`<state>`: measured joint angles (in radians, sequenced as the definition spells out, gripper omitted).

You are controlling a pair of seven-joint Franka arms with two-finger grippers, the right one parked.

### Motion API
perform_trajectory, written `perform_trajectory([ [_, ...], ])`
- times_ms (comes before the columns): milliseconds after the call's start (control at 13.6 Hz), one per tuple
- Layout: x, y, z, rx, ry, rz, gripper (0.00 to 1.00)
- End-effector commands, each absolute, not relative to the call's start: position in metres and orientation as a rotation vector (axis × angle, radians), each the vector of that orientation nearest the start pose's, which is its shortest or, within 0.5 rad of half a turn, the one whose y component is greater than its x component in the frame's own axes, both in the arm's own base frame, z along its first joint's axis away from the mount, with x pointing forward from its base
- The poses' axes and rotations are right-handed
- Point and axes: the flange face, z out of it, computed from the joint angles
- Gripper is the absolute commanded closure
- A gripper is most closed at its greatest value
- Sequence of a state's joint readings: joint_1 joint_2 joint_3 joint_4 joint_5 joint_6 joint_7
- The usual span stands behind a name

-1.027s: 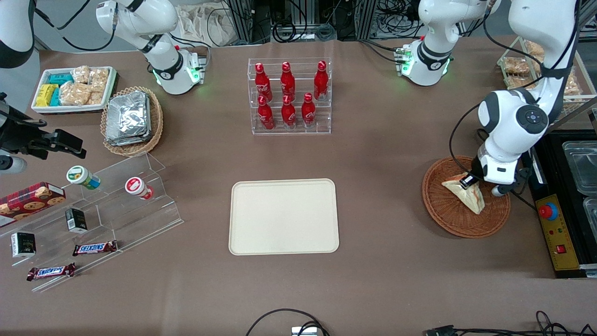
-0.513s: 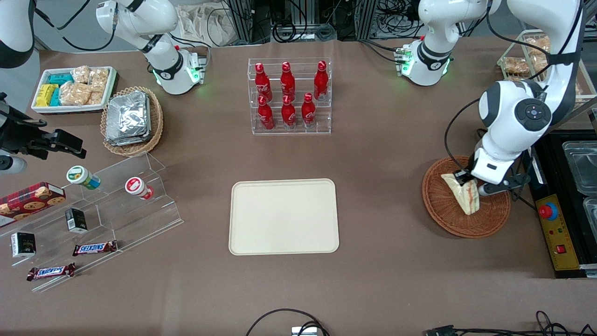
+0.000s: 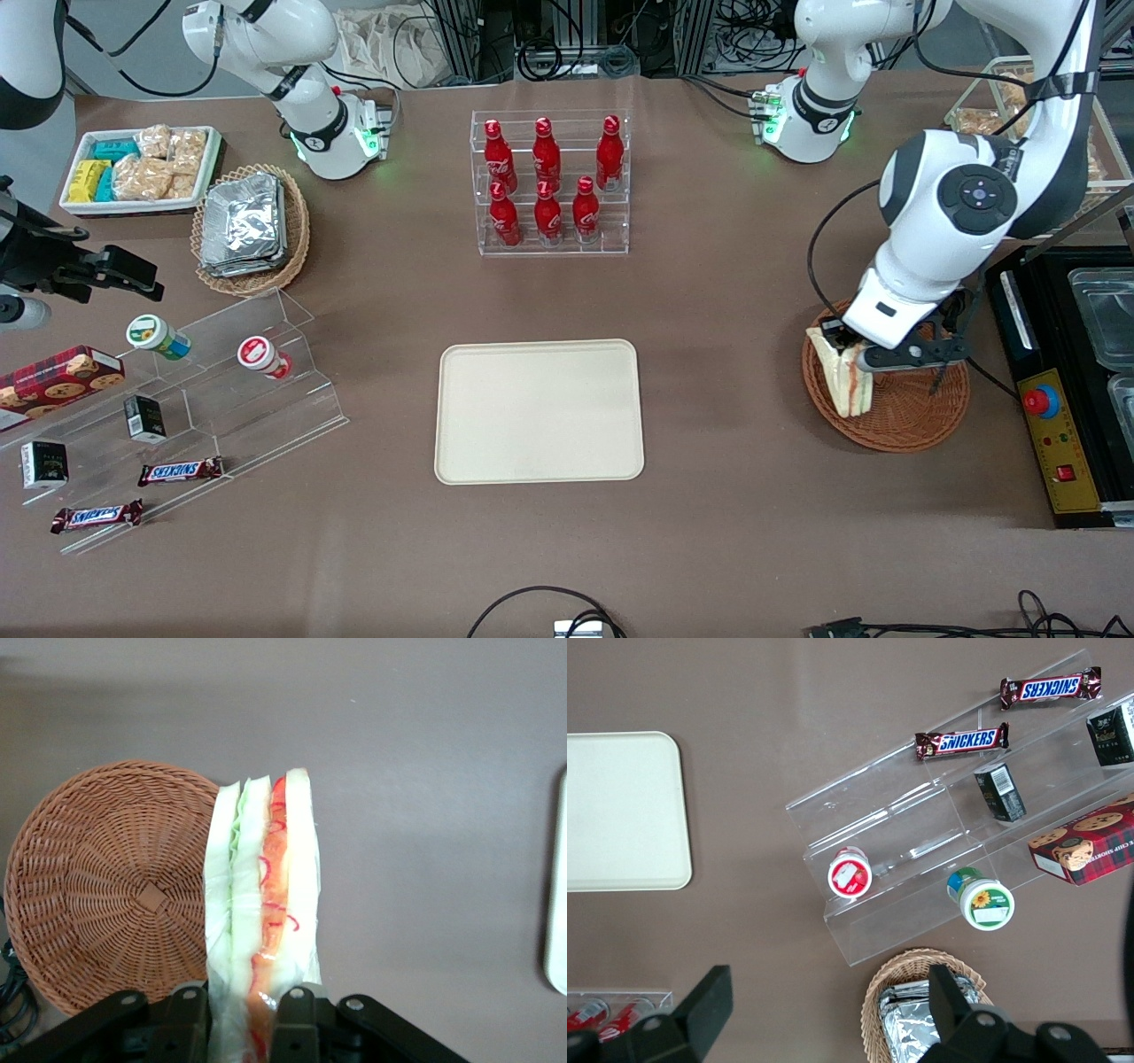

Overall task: Place sandwich from basket to tray
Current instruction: 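Carry the held sandwich with the left gripper over the tray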

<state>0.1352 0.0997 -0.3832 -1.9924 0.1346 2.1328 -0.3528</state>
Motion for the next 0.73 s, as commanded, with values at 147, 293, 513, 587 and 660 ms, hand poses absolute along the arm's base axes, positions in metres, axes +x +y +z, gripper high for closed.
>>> perform_trajectory([
  [147,0.595,-0.187,0.467,-3.099,0.063,-0.086,0.82],
  [293,0.603,-0.216,0.474,-3.082,0.068,-0.081,0.82],
  [513,0.611,-0.277,0.473,-3.057,0.088,-0.042,0.82],
  [587,0.613,-0.293,0.469,-3.067,0.081,-0.033,0.82],
  [660,0.614,-0.309,0.463,-3.074,0.098,-0.030,0.82],
])
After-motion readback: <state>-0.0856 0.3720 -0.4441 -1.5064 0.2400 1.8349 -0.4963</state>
